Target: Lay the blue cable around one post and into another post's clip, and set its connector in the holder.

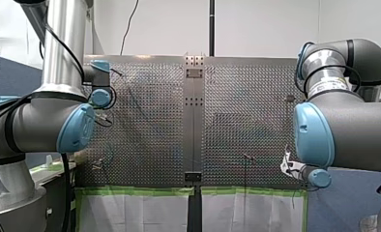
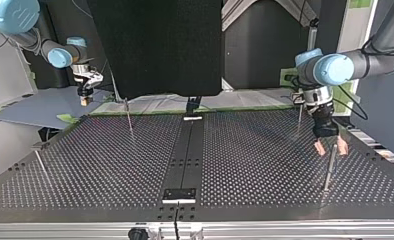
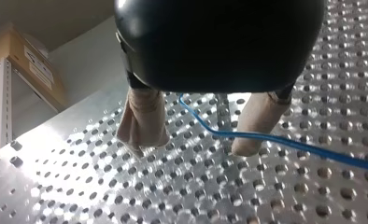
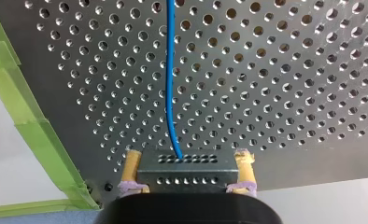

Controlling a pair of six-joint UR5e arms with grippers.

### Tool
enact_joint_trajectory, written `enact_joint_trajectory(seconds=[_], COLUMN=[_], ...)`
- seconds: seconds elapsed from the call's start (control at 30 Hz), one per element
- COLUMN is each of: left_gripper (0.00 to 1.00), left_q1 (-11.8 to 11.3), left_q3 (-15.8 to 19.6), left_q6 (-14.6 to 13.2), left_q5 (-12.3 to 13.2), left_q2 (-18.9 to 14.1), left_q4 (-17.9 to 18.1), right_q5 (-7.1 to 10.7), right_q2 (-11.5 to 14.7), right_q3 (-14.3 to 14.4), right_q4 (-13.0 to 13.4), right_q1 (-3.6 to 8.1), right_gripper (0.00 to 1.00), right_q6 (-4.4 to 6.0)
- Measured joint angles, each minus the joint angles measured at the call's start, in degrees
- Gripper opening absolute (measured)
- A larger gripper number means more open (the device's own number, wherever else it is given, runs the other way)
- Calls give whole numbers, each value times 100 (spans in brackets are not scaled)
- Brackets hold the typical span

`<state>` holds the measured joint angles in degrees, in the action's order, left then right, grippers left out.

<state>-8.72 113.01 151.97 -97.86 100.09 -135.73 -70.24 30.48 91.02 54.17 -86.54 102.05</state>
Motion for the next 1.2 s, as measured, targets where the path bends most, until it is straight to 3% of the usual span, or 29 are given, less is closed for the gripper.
enact_joint_trajectory(seconds=[0.4,0.63,0.93,1.2], left_gripper=[100,100,100,100], left_q1=[-17,-45,-22,15], left_q3=[-452,-542,-547,-547], left_q6=[-182,-215,-228,-256], left_q5=[-71,-59,39,52], left_q2=[563,681,685,686], left_q4=[-232,-272,-271,-271], right_q5=[-1,-24,-75,-260], right_q2=[-1,42,460,919], right_q3=[0,-39,-41,139], right_q4=[-1,-142,-601,-947], right_q1=[1,11,-60,-178], right_gripper=[2,2,2,2], right_q6=[-13,-199,-360,-392])
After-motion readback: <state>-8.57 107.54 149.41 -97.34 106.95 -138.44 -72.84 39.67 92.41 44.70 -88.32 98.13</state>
